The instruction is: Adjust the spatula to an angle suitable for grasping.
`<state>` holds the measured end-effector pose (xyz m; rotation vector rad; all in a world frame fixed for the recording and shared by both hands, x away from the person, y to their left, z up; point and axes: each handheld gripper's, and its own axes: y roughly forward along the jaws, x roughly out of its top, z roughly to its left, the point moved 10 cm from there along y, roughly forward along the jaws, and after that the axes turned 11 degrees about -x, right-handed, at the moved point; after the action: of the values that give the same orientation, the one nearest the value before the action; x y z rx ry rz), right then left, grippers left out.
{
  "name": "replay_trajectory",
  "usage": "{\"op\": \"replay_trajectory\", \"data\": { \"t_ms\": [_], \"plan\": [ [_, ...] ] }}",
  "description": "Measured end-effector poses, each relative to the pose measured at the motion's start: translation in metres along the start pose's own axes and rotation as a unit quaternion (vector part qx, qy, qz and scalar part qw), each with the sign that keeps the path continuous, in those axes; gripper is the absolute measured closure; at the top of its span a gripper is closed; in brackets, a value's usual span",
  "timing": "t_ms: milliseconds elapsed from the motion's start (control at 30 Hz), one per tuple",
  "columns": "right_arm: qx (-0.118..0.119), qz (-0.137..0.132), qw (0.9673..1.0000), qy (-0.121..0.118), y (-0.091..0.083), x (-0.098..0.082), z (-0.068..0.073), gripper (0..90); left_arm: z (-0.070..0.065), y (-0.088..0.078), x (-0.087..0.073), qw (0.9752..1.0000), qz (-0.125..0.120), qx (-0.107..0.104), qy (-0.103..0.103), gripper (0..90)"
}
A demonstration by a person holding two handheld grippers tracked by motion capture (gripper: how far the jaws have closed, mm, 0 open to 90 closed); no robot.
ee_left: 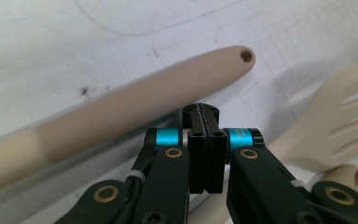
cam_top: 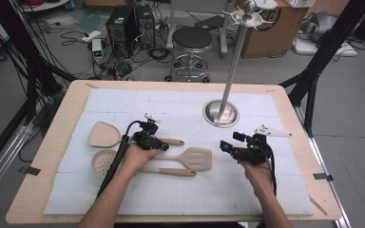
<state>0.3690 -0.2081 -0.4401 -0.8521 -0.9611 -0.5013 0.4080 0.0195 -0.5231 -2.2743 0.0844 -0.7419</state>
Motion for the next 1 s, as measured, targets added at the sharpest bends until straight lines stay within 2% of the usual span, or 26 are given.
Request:
{"op": "replay_trajectory", "data": {
  "t_ms": [100, 267, 367, 567, 767, 867, 1000],
  "plan": [
    [0.000, -0.002, 1.0000, 0.003, -0.002, 0.000, -0.001, 14.0, -0.001, 0.003, 0.005, 0.9999, 0.003, 0.013, 0.008, 90.0],
    [-0.001, -0.003, 1.0000, 0.003, -0.002, 0.000, -0.001, 14.1, -0.001, 0.011, 0.014, 1.0000, 0.001, 0.008, -0.001, 90.0],
    [0.000, -0.002, 1.0000, 0.001, -0.002, 0.000, -0.001, 14.1, 0.001, 0.013, 0.020, 0.9999, -0.002, 0.012, -0.001, 90.0],
    [-0.002, 0.003, 1.0000, -0.001, 0.000, -0.003, -0.001, 14.1, 0.016, 0.009, 0.029, 0.9992, -0.027, 0.005, -0.027, 90.0],
    [-0.003, 0.007, 1.0000, 0.000, 0.002, -0.005, -0.002, 14.4, 0.023, 0.007, 0.034, 0.9982, -0.049, 0.005, -0.033, 90.0],
    [-0.004, 0.010, 0.9999, -0.002, 0.004, -0.006, 0.000, 14.4, 0.031, 0.004, 0.038, 0.9967, -0.064, 0.001, -0.050, 90.0],
    [-0.005, 0.011, 0.9999, -0.003, 0.007, -0.006, 0.002, 14.5, 0.034, 0.003, 0.040, 0.9965, -0.066, -0.002, -0.050, 90.0]
  ]
}}
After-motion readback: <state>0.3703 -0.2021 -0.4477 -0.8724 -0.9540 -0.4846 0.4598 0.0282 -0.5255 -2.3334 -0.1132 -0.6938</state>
